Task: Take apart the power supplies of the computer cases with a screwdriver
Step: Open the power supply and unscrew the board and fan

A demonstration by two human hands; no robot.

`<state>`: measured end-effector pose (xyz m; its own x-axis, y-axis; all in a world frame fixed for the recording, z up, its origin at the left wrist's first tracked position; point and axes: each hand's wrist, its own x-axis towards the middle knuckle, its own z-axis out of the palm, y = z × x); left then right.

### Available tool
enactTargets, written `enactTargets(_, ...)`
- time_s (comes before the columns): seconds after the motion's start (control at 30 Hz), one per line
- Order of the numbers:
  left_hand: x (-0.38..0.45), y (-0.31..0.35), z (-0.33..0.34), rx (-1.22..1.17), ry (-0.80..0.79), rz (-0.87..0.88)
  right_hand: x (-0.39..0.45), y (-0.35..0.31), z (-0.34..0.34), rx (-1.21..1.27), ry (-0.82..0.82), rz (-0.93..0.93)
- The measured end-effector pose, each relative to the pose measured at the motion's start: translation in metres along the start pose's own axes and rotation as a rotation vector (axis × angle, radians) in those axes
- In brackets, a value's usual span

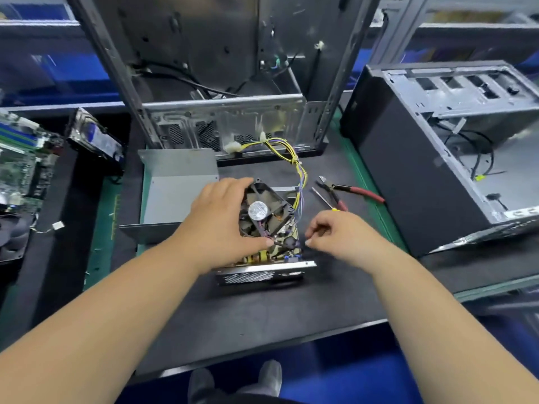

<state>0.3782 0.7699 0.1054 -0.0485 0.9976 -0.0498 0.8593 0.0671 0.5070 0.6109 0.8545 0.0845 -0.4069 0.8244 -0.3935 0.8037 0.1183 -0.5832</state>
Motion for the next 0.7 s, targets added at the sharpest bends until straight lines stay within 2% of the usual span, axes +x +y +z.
enactTargets(0.2,0.001,0.014,0.008,0.084,0.037,0.036,0.011,0.012,0.012,-0.072,-0.097,-0.115)
enactTargets(0.33,0.010,0.031,0.008,-0.059,0.126,0.034,0.015,0.011,0.009,-0.069,-0.114,-0.239)
enactTargets(0.5,0.027,0.050,0.020,-0.100,0.187,0.030,0.015,0.015,0.010,-0.076,-0.105,-0.362)
enactTargets(0.7,0.046,0.058,0.032,-0.066,0.174,0.044,0.016,0.022,0.021,-0.007,-0.122,-0.311)
